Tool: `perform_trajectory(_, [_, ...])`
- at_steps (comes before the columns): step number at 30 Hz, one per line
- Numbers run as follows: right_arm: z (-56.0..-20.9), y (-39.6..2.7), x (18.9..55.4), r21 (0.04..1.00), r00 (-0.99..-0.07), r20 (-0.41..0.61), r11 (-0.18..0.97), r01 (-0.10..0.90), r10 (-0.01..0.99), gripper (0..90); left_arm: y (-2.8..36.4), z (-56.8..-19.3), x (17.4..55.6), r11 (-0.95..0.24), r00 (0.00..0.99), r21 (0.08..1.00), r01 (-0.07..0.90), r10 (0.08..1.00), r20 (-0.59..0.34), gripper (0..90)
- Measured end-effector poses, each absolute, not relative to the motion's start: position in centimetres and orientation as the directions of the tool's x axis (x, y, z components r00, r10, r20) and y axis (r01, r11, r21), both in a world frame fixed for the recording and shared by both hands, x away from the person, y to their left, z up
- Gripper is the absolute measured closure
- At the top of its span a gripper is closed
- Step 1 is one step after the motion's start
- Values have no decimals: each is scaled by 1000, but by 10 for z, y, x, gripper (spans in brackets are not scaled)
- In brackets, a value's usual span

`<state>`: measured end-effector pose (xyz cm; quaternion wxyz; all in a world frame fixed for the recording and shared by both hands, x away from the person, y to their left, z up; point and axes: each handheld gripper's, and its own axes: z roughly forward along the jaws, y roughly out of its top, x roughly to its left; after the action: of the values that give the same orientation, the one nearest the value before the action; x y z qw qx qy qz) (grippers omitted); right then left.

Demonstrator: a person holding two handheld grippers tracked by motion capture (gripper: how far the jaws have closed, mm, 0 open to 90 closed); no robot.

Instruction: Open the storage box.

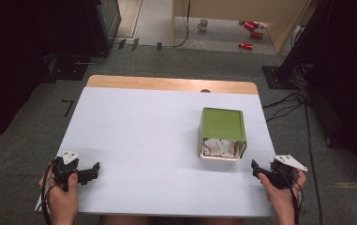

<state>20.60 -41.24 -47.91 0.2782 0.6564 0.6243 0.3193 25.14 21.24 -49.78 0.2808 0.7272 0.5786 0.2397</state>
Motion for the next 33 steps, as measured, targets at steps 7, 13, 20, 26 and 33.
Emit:
perform_trajectory(7, [-465, -398, 207, 787, -10, 79, -56, 615, 997, 150, 212, -498, 251, -173, 216, 686, 707, 976, 24, 0])
perform_trajectory(13, [-452, -389, 205, 800, -28, 98, -62, 596, 995, 151, 212, -498, 251, -173, 215, 686, 707, 976, 23, 0])
perform_trajectory(20, [-443, -374, 204, 815, -57, 122, -67, 576, 991, 160, 212, -498, 252, -172, 215, 685, 708, 976, 23, 0])
perform_trajectory(26, [-446, -360, 208, 818, -55, 134, -79, 570, 989, 210, 212, -498, 252, -172, 215, 685, 708, 976, 23, 0])
perform_trajectory(33, [-459, -346, 215, 814, -14, 121, -91, 574, 993, 226, 212, -498, 252, -172, 216, 685, 708, 976, 23, 0])
